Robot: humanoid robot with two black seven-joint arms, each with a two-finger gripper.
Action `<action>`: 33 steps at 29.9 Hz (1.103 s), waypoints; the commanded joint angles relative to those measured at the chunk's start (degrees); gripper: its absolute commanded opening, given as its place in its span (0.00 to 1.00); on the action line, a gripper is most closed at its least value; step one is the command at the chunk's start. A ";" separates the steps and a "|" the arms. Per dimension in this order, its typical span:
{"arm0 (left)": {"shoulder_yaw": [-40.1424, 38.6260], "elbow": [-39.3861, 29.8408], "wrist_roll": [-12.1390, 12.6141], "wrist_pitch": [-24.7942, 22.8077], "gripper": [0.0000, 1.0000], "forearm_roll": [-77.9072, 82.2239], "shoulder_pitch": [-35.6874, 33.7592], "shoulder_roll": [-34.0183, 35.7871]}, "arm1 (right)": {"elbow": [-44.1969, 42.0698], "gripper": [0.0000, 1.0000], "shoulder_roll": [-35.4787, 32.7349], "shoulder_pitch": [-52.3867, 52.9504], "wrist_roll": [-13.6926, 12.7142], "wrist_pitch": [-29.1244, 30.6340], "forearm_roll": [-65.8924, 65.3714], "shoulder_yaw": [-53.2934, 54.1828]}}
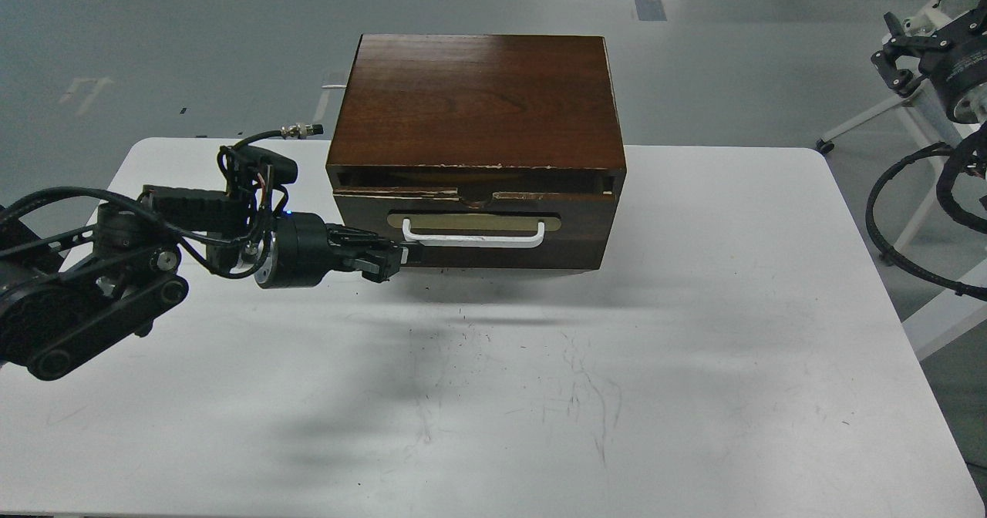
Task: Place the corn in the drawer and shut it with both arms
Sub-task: 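Push the drawer into the box with the left gripper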
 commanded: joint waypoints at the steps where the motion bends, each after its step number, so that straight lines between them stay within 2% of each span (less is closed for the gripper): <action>1: -0.06 0.59 -0.02 -0.01 0.00 -0.03 -0.10 -0.41 | -0.04 1.00 0.00 -0.03 0.00 0.01 0.00 0.00; 28: -0.15 3.05 -0.11 0.39 0.00 -0.91 -0.89 -2.16 | -0.04 1.00 0.00 0.06 0.00 0.01 0.00 0.00; 33: 0.11 3.05 0.15 0.57 0.00 -3.62 -2.99 -2.25 | -0.04 1.00 -0.09 0.06 0.00 0.01 0.00 0.00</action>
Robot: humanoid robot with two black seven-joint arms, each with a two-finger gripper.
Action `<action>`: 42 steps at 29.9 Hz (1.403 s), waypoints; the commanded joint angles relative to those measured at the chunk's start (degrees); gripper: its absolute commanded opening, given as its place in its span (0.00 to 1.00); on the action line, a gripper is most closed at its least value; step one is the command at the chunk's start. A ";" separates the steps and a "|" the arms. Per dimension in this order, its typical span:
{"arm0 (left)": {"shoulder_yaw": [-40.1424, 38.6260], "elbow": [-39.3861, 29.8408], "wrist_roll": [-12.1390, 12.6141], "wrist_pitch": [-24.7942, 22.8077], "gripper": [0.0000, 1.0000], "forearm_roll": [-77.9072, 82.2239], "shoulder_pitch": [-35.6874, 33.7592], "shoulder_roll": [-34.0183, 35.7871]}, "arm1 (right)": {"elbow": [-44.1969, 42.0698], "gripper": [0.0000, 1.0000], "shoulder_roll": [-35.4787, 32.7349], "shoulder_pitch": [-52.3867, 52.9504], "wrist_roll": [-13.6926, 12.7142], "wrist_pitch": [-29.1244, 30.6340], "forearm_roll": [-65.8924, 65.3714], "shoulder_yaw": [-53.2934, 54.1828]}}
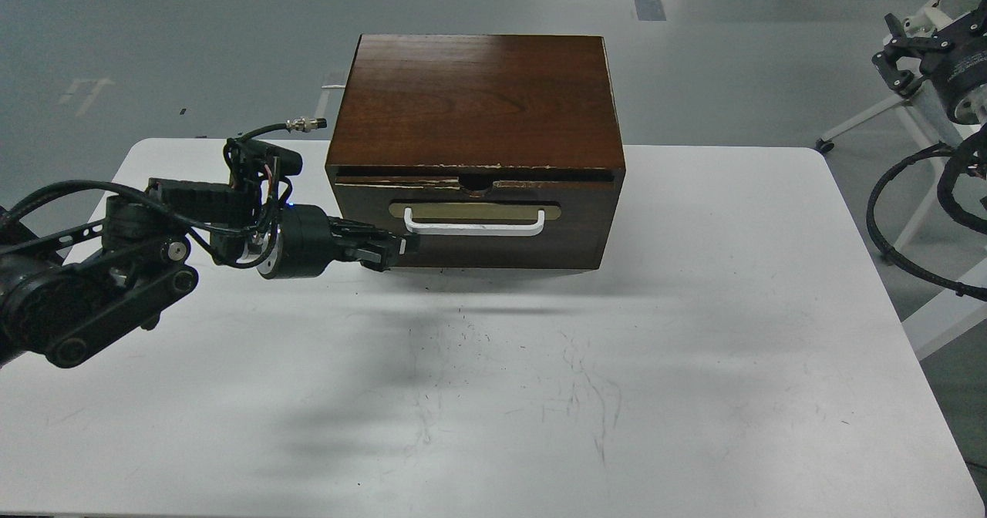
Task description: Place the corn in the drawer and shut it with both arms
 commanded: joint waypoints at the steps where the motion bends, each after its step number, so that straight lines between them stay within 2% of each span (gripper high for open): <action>1: 0.29 -0.01 0.12 0.16 0.00 -2.20 -1.50 -0.04 | 0.00 1.00 -0.02 -0.07 0.00 0.00 0.00 -0.01; 16: 0.82 0.16 0.12 0.25 0.00 -2.47 -1.77 -0.92 | 0.00 1.00 -0.02 -0.16 0.00 0.00 0.00 -0.01; 34: 0.82 4.12 0.12 1.39 0.00 -2.47 -1.86 -3.55 | 0.00 1.00 -0.02 -0.25 0.00 -0.09 0.00 -0.01; 42: 0.82 1.84 -0.32 0.69 0.00 -3.26 -1.77 -3.56 | -0.53 1.00 -0.02 0.02 -0.09 0.08 0.00 -0.28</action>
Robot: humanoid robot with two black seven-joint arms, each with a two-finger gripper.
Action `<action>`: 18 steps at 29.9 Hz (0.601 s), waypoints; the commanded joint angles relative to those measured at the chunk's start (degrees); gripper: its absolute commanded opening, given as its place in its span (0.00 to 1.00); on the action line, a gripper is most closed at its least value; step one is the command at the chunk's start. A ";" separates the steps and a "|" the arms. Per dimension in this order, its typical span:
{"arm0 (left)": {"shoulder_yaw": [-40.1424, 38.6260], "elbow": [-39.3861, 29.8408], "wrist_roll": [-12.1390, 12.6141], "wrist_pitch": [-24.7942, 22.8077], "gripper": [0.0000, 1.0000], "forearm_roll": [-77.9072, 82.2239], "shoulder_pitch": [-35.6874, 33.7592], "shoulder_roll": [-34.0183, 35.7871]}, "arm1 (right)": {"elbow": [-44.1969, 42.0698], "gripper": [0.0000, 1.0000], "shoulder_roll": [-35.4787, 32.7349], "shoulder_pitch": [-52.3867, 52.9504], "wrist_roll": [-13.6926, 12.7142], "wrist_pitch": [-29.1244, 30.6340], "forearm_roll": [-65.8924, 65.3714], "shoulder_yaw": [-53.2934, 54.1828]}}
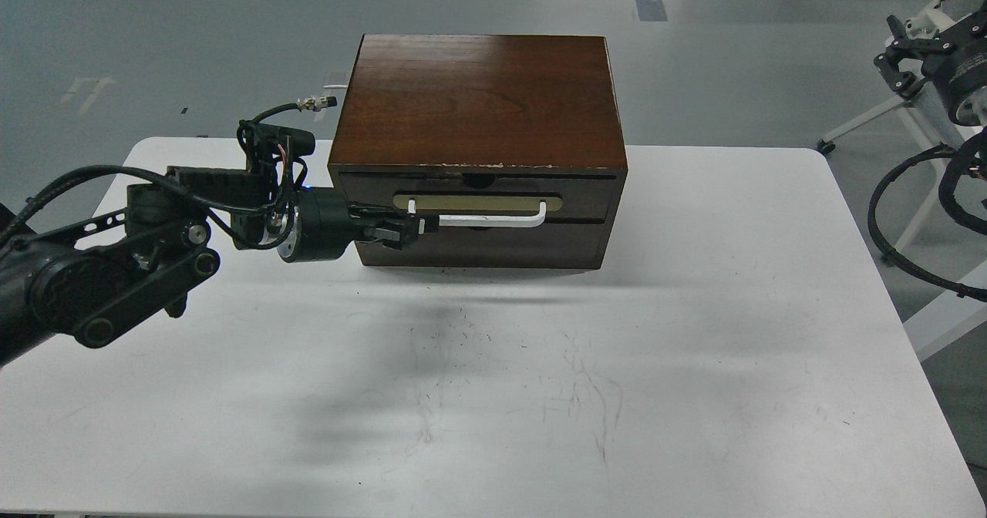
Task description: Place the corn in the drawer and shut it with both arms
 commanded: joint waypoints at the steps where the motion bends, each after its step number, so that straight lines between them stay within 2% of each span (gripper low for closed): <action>1: -0.02 -3.08 -0.26 -0.52 0.00 -0.60 0.07 0.56 | -0.12 1.00 -0.04 0.14 -0.12 0.22 0.00 -0.34; 8: -0.98 -4.33 -2.10 -1.04 0.00 -9.55 -0.20 1.17 | 0.06 1.00 -0.48 0.31 -0.04 0.48 0.00 -0.16; 11: -1.86 -4.24 -4.56 -1.54 0.05 -18.33 -1.60 3.28 | 0.06 1.00 -0.57 0.40 -0.04 0.57 0.00 -0.25; 12: -2.47 -3.72 -5.26 -1.54 0.23 -24.01 -1.78 3.55 | 0.06 1.00 -0.66 0.40 -0.04 0.74 0.00 -0.16; 14: -3.62 -3.19 -5.09 -1.13 0.44 -30.54 -1.78 3.72 | -0.03 1.00 -0.66 0.40 0.05 0.74 0.00 -0.16; 16: -5.37 -0.05 -4.74 -1.13 0.57 -42.00 -1.78 4.16 | 0.23 1.00 -0.83 0.14 0.14 0.92 0.00 0.01; 18: -5.99 3.38 -4.56 -1.05 0.62 -51.77 -1.95 4.16 | 0.23 1.00 -0.92 0.14 0.23 1.27 0.00 0.10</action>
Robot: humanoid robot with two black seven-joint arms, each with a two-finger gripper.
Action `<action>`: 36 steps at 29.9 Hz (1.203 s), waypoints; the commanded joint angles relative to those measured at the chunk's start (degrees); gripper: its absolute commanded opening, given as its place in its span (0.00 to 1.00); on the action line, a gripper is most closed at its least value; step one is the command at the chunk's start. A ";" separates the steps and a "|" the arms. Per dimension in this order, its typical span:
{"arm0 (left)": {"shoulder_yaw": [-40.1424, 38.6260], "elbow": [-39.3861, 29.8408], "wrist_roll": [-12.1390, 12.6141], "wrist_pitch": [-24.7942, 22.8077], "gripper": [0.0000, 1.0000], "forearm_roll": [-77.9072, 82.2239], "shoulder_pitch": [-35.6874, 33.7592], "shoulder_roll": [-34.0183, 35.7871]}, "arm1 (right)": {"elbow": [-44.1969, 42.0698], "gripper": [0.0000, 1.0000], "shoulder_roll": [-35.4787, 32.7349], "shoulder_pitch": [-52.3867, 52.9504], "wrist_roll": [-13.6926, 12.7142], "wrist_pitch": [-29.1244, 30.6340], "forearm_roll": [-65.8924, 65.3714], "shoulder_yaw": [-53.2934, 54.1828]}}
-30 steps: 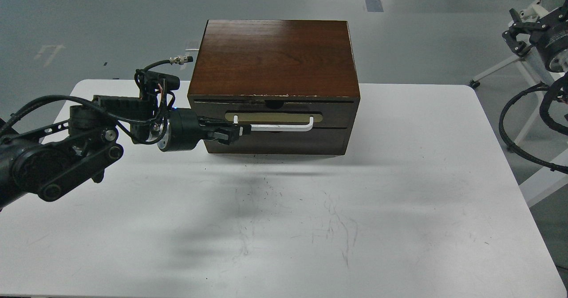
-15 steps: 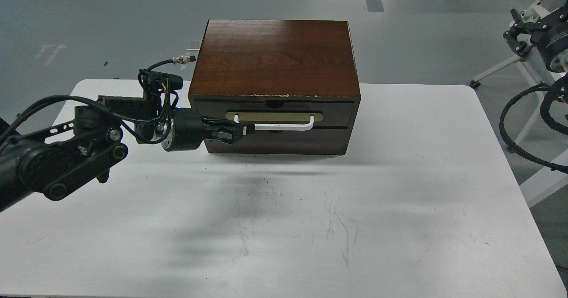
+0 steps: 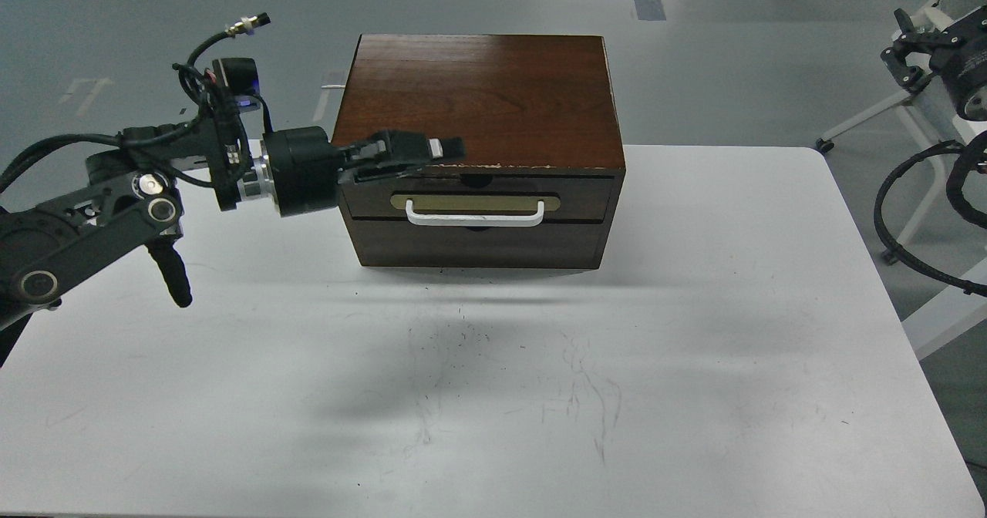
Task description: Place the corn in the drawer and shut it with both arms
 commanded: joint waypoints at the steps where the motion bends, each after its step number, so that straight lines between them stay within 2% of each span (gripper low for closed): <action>1: -1.48 6.61 0.32 0.11 0.70 -20.41 -0.63 0.22 | 0.02 1.00 -0.14 -0.24 0.16 0.75 0.00 0.14; 4: -1.75 11.89 0.58 -0.33 0.82 -32.67 -1.16 0.05 | 0.02 1.00 -0.14 -0.24 0.16 0.84 0.09 0.58; 6: -1.84 16.72 0.41 -0.38 0.97 -40.58 -1.16 -0.21 | -0.07 1.00 0.21 -0.24 0.16 0.84 0.17 1.72; 13: -3.77 29.56 0.40 -0.38 0.98 -61.86 -0.64 -0.92 | -0.07 1.00 0.38 -2.25 0.07 1.46 0.35 3.39; 17: -4.30 41.75 0.84 -0.38 0.98 -66.79 -0.46 -4.95 | 0.10 1.00 0.65 -4.54 -0.10 3.62 2.62 4.27; 19: -4.30 44.94 2.15 -0.38 0.98 -66.97 -0.29 -6.45 | 0.10 1.00 0.74 -5.16 -0.45 3.62 5.43 4.80; 20: -4.30 47.82 4.25 -0.38 0.98 -67.06 -0.29 -7.76 | 0.10 1.00 0.82 -5.59 -0.63 3.62 8.49 4.80; 22: -4.56 51.35 6.89 -0.38 0.98 -67.32 0.06 -9.61 | -0.16 1.00 0.82 -6.03 -1.33 3.62 11.06 4.71; 26: -4.91 53.30 7.35 -0.38 0.98 -67.50 0.85 -11.11 | 0.10 1.00 0.82 -6.83 -1.95 3.62 11.51 4.71; 36: -4.83 53.21 7.52 -0.38 0.98 -67.41 2.00 -11.29 | -0.07 1.00 2.41 -7.97 -1.86 3.62 10.99 3.92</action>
